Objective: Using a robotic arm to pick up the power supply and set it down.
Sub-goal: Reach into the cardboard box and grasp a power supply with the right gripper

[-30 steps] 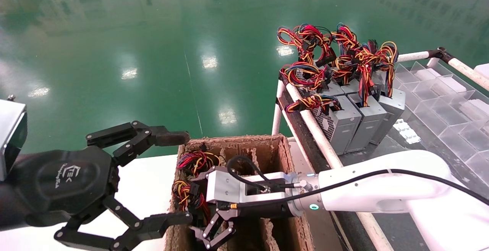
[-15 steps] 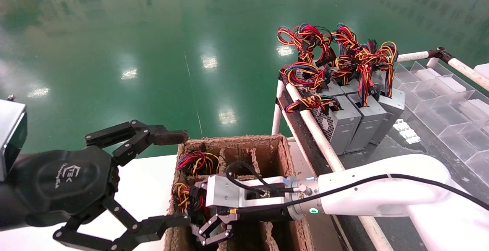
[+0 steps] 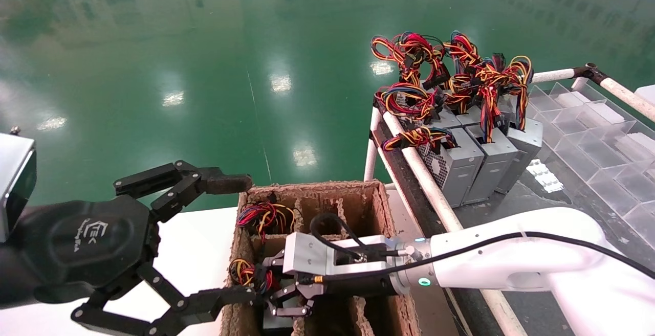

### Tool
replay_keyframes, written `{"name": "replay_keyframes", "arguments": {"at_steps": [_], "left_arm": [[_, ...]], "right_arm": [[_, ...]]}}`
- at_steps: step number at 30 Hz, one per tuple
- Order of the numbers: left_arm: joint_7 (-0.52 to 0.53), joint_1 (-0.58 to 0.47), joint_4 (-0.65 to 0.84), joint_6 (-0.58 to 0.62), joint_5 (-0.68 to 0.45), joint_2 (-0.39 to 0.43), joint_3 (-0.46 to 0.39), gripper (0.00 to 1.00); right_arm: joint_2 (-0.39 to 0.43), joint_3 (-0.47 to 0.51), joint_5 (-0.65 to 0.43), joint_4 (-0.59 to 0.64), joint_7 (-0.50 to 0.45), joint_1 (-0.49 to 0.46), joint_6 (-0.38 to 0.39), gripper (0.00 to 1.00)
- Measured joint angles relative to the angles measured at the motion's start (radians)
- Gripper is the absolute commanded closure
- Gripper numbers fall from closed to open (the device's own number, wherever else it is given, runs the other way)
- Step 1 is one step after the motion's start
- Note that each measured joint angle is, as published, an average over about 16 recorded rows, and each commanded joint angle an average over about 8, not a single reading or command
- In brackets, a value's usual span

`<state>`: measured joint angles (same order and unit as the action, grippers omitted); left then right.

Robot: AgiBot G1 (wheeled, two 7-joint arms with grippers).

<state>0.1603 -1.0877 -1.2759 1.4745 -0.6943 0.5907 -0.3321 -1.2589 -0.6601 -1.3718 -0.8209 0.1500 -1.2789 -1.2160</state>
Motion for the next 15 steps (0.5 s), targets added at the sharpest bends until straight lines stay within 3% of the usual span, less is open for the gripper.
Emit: {"name": "replay_keyframes", "arguments": {"at_steps": [15], "left_arm": [[0.0, 0.0, 0.0, 0.0, 0.0, 0.0, 0.0, 0.0]], "right_arm": [[-0.031, 0.024, 0.051, 0.097, 0.05, -0.008, -0.019, 1.0]]}}
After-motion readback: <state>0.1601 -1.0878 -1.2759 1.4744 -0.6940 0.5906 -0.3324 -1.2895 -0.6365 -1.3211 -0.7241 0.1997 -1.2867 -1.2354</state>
